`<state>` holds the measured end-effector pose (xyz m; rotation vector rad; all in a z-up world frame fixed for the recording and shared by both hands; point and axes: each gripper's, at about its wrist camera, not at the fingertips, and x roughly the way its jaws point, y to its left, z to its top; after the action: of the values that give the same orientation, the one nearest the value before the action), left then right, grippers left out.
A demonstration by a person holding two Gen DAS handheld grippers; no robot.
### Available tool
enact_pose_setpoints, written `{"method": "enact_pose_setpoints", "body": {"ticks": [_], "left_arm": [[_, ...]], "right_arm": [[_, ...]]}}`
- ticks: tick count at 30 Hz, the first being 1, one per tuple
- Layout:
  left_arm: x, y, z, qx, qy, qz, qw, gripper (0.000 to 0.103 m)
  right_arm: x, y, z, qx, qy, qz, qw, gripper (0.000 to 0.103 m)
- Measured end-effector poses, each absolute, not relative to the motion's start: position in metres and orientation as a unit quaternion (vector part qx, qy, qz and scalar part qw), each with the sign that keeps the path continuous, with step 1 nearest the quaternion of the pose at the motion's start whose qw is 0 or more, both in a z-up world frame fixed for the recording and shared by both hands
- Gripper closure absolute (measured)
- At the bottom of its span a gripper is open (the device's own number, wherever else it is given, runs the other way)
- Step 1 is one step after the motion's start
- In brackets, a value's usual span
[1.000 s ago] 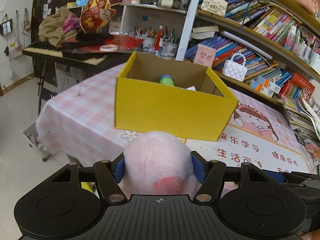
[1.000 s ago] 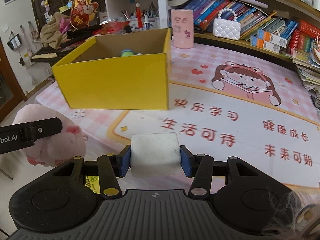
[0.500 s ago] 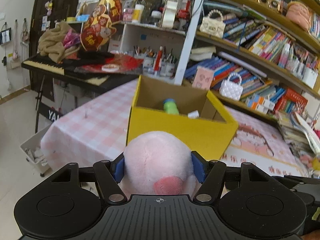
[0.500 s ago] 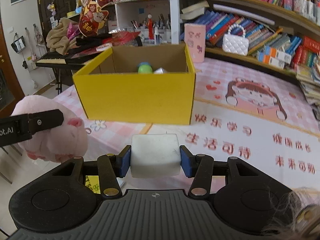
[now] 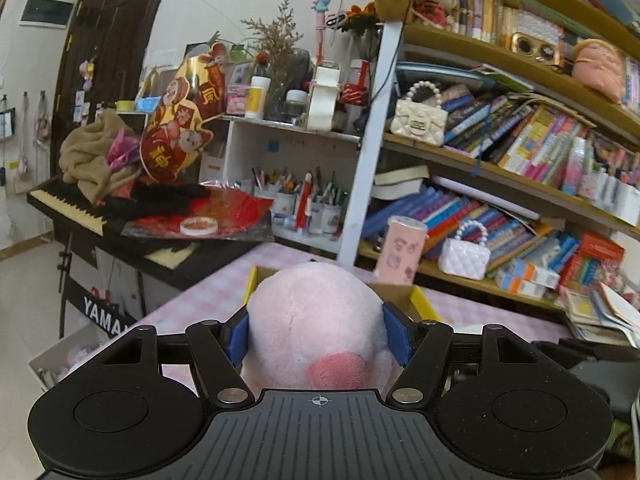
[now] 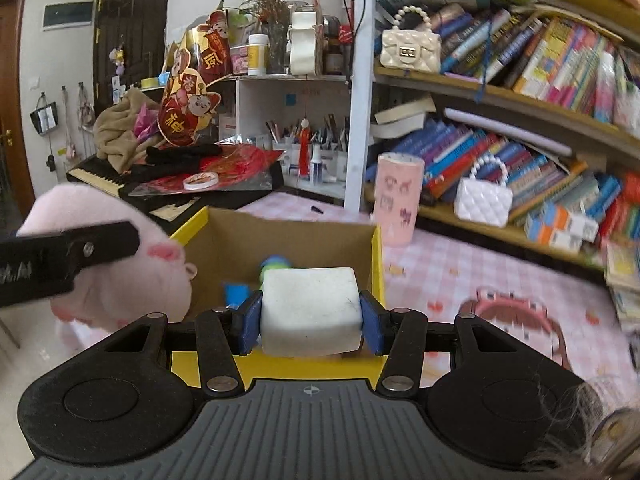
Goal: Organize objects
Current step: 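Carry the pig and eraser with both tools over the yellow box, then open both tools to drop the pig and eraser into the box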
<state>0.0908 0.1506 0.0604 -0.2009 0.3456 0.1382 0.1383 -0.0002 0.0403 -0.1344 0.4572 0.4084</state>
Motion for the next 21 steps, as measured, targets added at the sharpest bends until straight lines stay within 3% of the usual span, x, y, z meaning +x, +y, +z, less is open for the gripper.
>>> {"method": "enact_pose_setpoints", "body": {"ticks": [21], "left_arm": [[0.199, 0.136, -0.009, -0.062, 0.292, 0.104, 0.949, 0.032]], "right_arm": [[0.238, 0.034, -0.017, -0.161, 0.32, 0.297, 0.885, 0.056]]}}
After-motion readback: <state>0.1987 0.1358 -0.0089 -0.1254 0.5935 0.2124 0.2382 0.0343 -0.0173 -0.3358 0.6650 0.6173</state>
